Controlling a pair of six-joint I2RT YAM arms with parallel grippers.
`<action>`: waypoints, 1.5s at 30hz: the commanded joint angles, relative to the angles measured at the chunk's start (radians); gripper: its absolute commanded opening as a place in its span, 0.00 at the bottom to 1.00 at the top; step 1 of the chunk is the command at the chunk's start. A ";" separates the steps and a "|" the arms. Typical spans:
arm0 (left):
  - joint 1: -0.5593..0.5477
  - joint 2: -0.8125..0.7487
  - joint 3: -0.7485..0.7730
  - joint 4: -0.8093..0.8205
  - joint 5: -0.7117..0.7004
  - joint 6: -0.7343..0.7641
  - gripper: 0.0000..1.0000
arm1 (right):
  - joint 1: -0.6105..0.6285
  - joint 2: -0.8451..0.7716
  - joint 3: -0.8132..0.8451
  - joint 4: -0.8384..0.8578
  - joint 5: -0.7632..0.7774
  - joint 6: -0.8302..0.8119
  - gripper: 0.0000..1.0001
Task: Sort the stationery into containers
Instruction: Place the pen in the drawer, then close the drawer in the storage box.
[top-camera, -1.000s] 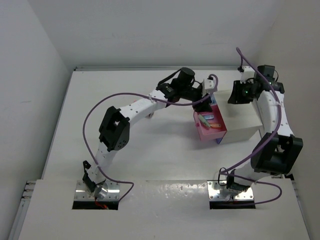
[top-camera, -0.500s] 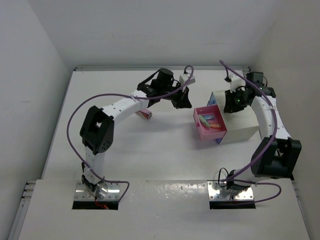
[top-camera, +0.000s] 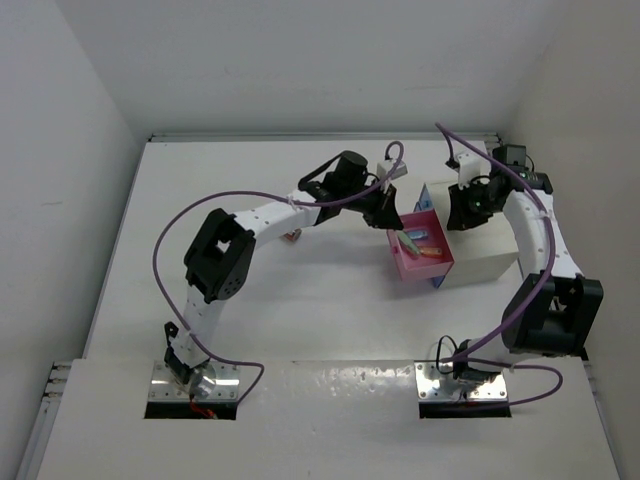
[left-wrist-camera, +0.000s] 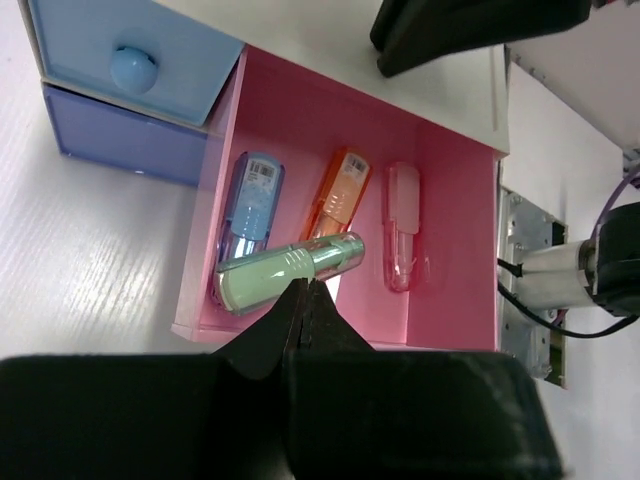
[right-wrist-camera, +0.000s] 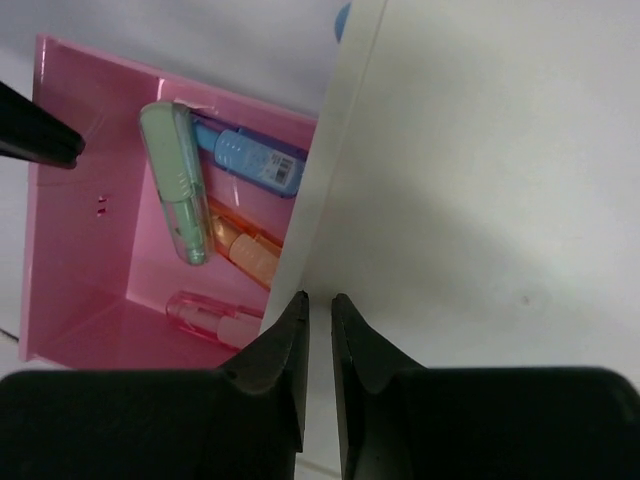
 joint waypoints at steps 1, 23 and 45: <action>0.017 -0.005 -0.007 0.048 0.032 -0.057 0.00 | 0.010 0.023 0.034 -0.103 -0.036 -0.037 0.14; 0.054 -0.174 -0.186 0.003 0.037 0.060 0.00 | 0.008 0.038 0.047 -0.134 -0.041 -0.046 0.10; 0.020 0.091 0.038 0.272 0.101 -0.158 0.00 | 0.017 0.060 0.049 -0.197 -0.078 -0.046 0.06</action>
